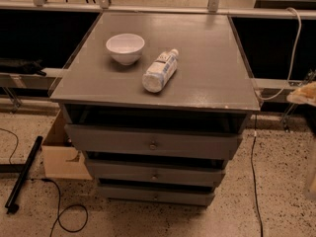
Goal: Open bottom drawer
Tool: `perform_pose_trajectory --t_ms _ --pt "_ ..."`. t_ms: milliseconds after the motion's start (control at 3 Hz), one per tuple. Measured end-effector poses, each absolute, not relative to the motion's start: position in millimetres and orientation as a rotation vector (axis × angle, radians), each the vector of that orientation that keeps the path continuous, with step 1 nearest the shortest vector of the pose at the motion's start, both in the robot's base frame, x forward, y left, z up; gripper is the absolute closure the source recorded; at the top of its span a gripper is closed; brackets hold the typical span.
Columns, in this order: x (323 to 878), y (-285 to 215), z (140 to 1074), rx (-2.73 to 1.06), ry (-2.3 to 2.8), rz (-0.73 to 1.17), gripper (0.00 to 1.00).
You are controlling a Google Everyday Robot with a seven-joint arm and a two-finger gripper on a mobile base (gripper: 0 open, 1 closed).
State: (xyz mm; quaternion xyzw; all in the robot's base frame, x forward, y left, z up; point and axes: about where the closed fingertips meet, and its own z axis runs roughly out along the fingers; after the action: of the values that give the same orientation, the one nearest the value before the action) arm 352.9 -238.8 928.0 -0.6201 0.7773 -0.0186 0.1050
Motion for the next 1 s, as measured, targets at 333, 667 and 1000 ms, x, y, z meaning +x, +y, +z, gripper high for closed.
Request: perform_pose_trajectory --t_ms 333,667,1000 --pt "327 -239 920 -1.858 2.295 -0.032 0.00" --pt "300 -239 913 -1.886 2.301 -0.007 0.00" --pt "282 -219 906 -1.974 2.244 0.022 0.00"
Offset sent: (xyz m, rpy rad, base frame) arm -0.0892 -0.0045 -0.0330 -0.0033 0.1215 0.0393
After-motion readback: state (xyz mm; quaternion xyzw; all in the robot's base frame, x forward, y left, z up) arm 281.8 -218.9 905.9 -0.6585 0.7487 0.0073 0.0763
